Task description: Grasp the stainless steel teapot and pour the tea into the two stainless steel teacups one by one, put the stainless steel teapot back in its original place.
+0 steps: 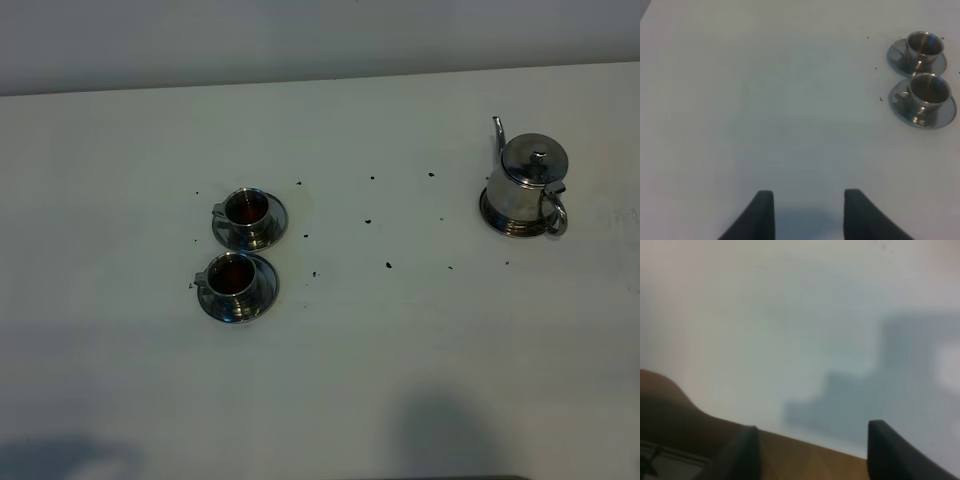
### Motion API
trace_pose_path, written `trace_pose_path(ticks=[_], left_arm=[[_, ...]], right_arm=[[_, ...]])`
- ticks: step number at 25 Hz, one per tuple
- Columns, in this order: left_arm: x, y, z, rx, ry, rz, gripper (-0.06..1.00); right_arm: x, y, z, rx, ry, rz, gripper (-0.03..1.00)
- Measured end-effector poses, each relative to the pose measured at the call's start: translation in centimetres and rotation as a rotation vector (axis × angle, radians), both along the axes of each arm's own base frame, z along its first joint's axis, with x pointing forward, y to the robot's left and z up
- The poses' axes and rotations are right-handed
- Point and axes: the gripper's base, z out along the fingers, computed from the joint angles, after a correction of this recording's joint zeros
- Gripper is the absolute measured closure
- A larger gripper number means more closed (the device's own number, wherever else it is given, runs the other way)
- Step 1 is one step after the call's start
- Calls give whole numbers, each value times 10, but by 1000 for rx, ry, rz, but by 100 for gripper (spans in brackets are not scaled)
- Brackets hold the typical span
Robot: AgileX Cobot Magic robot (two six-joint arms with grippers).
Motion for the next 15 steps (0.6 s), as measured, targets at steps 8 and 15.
trace_pose_path(ticks=[8, 15], left_arm=[[0, 0, 0, 0, 0, 0, 58], [0, 0, 0, 0, 0, 0, 58]], right_arm=[[-9, -7, 4, 17, -72, -90, 51], [-34, -13, 12, 38, -253, -179, 51]])
